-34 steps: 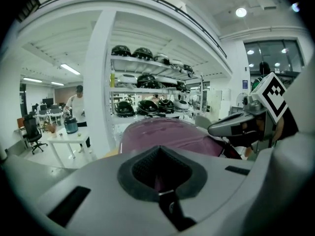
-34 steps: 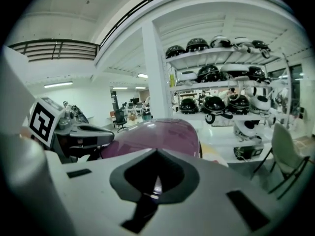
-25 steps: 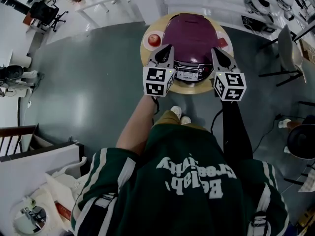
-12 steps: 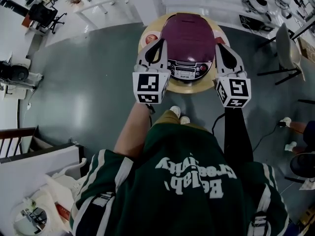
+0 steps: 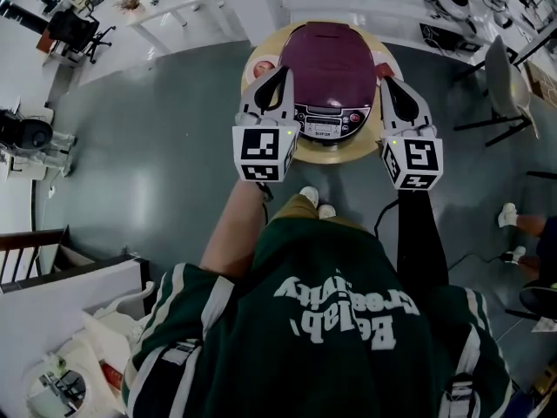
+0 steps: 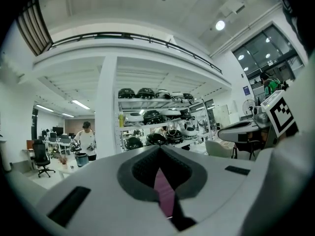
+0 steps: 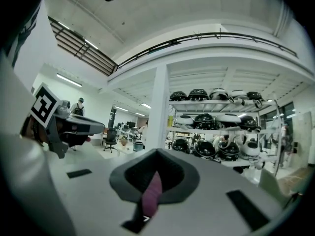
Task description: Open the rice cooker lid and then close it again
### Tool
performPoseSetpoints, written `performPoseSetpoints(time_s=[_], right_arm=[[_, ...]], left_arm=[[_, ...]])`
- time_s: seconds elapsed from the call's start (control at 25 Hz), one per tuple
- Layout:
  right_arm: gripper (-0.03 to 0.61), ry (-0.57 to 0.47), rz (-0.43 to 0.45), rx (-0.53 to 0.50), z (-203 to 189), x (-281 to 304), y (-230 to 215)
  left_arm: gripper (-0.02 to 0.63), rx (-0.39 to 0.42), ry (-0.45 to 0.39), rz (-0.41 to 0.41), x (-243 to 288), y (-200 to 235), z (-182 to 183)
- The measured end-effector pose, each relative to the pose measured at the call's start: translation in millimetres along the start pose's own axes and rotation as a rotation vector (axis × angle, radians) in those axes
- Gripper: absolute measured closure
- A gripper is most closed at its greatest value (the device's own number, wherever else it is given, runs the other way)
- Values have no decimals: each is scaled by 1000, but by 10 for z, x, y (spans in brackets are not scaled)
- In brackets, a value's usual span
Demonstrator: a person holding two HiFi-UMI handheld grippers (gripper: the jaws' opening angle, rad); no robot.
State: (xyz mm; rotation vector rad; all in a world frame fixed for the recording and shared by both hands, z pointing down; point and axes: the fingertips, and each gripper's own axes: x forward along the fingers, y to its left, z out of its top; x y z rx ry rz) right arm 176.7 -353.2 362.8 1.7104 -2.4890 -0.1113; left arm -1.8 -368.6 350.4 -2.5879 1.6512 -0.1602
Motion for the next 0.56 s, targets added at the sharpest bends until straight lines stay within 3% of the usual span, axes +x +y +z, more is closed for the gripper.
performPoseSetpoints(time_s=[0.56], right_arm=[[575, 41, 49, -5, -224, 2, 125]], left_arm=[[617, 44, 51, -27, -14, -127, -221]])
